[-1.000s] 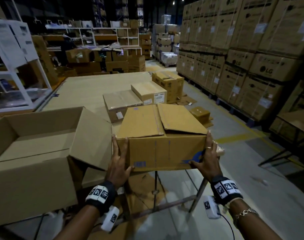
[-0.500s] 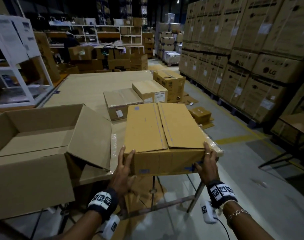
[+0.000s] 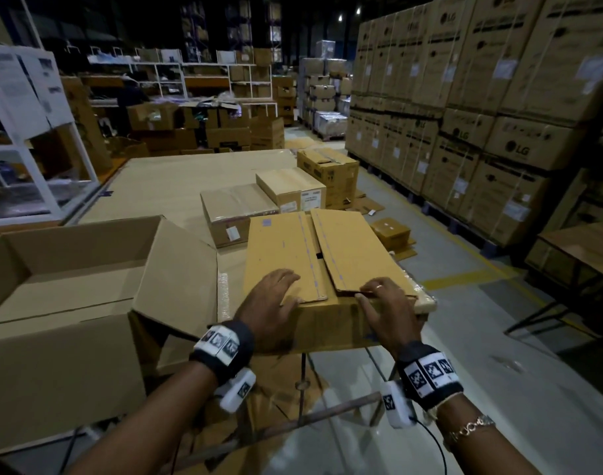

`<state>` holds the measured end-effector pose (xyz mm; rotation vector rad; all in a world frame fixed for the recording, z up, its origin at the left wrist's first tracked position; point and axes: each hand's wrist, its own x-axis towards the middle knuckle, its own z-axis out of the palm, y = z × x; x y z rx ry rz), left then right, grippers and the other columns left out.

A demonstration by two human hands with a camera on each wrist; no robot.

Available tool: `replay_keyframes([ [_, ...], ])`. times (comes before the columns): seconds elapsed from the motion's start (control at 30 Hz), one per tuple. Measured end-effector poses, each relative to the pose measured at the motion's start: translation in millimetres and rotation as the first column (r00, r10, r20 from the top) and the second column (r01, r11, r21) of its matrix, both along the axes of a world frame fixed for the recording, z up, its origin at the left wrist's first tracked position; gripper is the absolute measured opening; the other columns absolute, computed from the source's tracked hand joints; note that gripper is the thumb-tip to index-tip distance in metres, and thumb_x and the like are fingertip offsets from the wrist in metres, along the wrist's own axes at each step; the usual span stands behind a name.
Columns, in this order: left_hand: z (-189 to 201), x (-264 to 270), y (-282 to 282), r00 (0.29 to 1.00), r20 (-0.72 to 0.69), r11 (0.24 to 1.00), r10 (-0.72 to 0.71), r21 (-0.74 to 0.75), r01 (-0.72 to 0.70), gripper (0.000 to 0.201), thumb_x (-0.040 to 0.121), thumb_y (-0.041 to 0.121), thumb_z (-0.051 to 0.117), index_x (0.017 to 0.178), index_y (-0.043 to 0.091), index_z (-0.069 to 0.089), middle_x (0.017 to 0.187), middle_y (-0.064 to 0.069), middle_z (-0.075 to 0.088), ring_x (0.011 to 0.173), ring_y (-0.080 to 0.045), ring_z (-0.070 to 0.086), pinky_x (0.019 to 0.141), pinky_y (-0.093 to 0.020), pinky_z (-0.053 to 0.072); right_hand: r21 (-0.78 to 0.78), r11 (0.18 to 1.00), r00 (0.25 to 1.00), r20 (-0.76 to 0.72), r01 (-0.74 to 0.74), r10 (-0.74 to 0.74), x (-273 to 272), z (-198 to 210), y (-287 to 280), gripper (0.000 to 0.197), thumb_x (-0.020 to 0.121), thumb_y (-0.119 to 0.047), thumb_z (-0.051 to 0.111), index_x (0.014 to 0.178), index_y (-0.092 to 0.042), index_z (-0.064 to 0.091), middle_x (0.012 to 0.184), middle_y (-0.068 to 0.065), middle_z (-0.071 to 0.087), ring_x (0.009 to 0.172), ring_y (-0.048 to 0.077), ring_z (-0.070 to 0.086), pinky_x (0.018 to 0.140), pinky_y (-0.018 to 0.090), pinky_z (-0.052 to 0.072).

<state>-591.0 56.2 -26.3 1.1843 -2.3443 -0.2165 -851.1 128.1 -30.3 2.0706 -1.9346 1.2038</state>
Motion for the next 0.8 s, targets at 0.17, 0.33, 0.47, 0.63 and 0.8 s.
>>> replay_keyframes([
  [0.17,14.4,-30.4,-34.9,0.966,0.207,0.987,-0.155,0.069,0.144,0.045,0.104,0.032,0.050,0.147,0.016,0.046,0.149,-0.005,0.048,0.133,-0.024,0.047,0.108,-0.036,0.040,0.063,0.993,0.995,0.017,-0.100,0.099,17.8,-18.1,5.8,0.020,0.097,-0.016,0.061,0.113,-0.014,0.072,0.117,0.003,0.071,0.110,0.020,0.063,0.100,0.034,0.046],
  [0.33,21.1,-50.0,-62.0,0.928,0.291,0.970,-0.231,0.139,0.198,0.044,0.105,0.030,0.046,0.147,0.015,0.047,0.146,-0.006,0.053,0.131,-0.026,0.051,0.106,-0.040,0.045,0.134,0.980,0.989,0.016,-0.144,0.144,13.2,-28.0,-6.4,0.033,0.099,-0.013,0.051,0.130,-0.013,0.063,0.136,0.004,0.061,0.126,0.021,0.056,0.107,0.040,0.046],
  [0.47,34.2,-67.6,-82.7,0.920,0.241,0.951,-0.309,0.067,0.301,0.050,0.104,0.020,0.050,0.153,0.016,0.040,0.155,-0.007,0.045,0.138,-0.028,0.046,0.111,-0.042,0.042,0.107,0.988,0.994,-0.025,-0.107,0.110,-3.9,-22.8,-17.6,0.040,0.102,-0.016,0.049,0.141,-0.013,0.053,0.146,0.006,0.052,0.135,0.021,0.048,0.113,0.036,0.039],
  [0.63,66.6,-120.8,-118.7,0.873,0.253,0.894,-0.418,-0.058,0.444,0.061,0.099,0.015,0.059,0.156,0.018,0.036,0.160,-0.004,0.038,0.137,-0.027,0.047,0.109,-0.041,0.045,0.005,0.999,0.999,-0.014,-0.036,0.036,-40.8,-0.6,-29.0,0.036,0.099,-0.014,0.057,0.134,-0.013,0.058,0.135,0.015,0.060,0.120,0.027,0.056,0.104,0.034,0.043],
  [0.8,85.4,-198.0,-158.8,0.782,0.368,0.834,-0.503,-0.028,0.550,0.059,0.100,0.022,0.058,0.155,0.020,0.037,0.161,-0.004,0.037,0.142,-0.025,0.042,0.111,-0.040,0.039,0.051,0.997,0.998,-0.031,0.059,-0.058,-87.8,-0.6,-54.6,0.047,0.099,-0.022,0.051,0.146,-0.014,0.049,0.159,0.005,0.037,0.142,0.022,0.039,0.114,0.037,0.036],
])
